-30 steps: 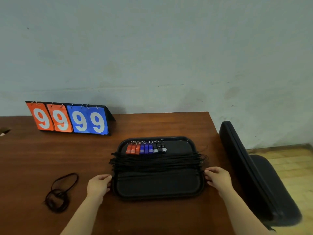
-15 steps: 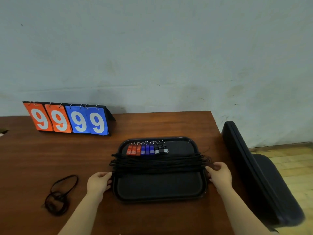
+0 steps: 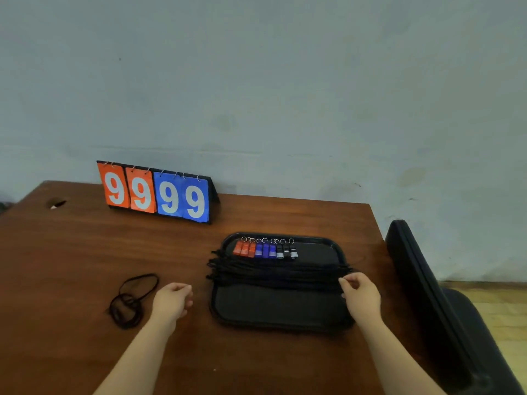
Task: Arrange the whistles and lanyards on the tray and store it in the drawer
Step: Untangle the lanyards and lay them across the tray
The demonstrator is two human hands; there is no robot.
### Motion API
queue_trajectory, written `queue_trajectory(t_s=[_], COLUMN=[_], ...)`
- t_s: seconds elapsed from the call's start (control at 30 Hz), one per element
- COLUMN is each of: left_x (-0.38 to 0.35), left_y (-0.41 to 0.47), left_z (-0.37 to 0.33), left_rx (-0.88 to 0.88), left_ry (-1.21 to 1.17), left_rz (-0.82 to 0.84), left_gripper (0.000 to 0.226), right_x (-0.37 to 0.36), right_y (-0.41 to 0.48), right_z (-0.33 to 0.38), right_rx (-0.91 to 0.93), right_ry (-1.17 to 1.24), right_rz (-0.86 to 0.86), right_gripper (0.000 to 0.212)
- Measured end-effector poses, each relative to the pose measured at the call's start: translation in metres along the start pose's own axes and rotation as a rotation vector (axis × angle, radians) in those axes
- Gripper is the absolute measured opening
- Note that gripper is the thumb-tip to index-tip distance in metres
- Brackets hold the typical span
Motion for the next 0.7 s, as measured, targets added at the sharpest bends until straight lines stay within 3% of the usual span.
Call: queue_trajectory(t_s=[0.57,0.7], left_x=[0.121,0.136], left_y=[0.002,0.013], left_z=[0.068,0.077], left_rx=[0.061,0.026], left_ry=[-0.036,0.092], left_rz=[-0.198,-0.247], left_gripper=[0.014,0.02], right_x=[-0.148,-0.19], right_y=[-0.064,-0.088], right_z=[0.1,0.121], right_rx=[0.309,0.362], right_ry=[-0.081,-0.132], right_rz=[0.478,0.665], right_gripper=[0.017,0.013])
Point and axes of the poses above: each hand's wrist, its own y-axis towards the middle knuckle, its own x-axis out of the back of the hand, z = x × y, the point moved 3 cm from there along y, towards the middle knuckle, and after that the axes turned 10 degrees about x, right-handed, at the moved point
